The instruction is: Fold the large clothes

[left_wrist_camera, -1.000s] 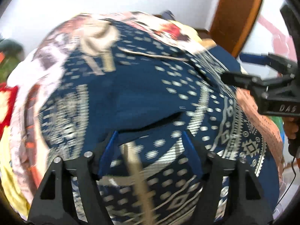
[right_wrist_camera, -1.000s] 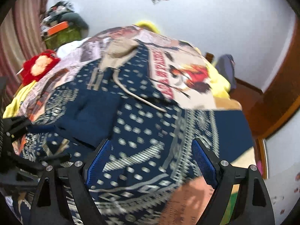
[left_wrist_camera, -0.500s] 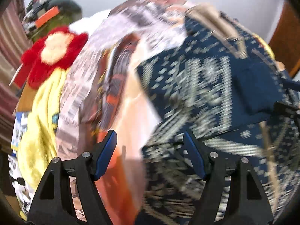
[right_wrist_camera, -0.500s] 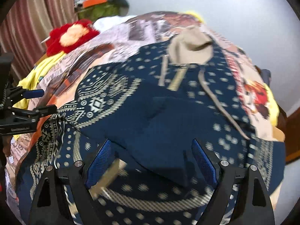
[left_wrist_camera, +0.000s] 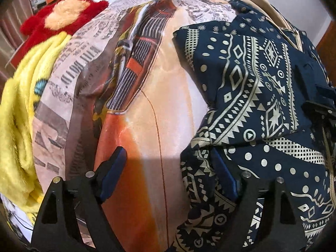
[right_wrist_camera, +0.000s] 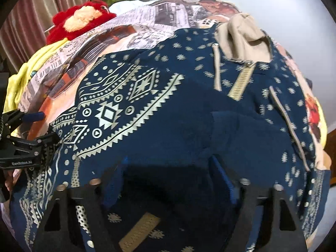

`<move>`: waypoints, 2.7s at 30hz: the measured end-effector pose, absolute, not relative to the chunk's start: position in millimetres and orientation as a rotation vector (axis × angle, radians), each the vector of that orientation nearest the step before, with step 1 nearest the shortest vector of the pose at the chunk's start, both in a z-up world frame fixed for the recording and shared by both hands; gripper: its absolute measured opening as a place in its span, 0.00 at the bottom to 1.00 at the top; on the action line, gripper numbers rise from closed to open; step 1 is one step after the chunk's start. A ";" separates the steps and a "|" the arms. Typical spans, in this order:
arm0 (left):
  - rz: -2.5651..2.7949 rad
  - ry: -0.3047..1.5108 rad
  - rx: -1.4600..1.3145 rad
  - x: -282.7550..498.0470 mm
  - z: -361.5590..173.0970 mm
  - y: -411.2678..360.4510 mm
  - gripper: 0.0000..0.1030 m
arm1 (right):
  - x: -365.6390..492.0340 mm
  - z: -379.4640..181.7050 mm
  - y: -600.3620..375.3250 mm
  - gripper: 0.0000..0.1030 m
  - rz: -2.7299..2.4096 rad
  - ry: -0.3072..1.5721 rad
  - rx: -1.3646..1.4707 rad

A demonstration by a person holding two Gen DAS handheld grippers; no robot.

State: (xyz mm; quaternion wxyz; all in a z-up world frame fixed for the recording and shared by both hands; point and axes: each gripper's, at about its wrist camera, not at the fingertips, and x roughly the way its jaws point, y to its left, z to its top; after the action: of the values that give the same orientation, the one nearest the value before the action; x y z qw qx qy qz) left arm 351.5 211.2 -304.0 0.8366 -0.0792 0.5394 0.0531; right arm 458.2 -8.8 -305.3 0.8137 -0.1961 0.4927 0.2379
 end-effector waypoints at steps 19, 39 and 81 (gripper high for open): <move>0.283 1.092 -0.216 343.8 -294.9 225.7 0.85 | 455.4 -238.9 -151.7 0.15 0.293 0.958 -0.181; 0.328 1.127 -0.078 350.1 -295.4 214.2 0.89 | 446.6 -294.1 -222.5 0.80 0.045 0.959 -0.520; -0.209 1.038 0.067 471.2 -236.9 -32.5 0.88 | 501.7 -312.2 -439.2 0.71 -0.074 1.118 0.481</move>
State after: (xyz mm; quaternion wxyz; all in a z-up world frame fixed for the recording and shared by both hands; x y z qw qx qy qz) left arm 471.2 -32.5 -236.9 0.8626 0.0322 0.4949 -0.0995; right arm 501.7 -439.2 -312.2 0.8198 0.2257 0.5251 -0.0347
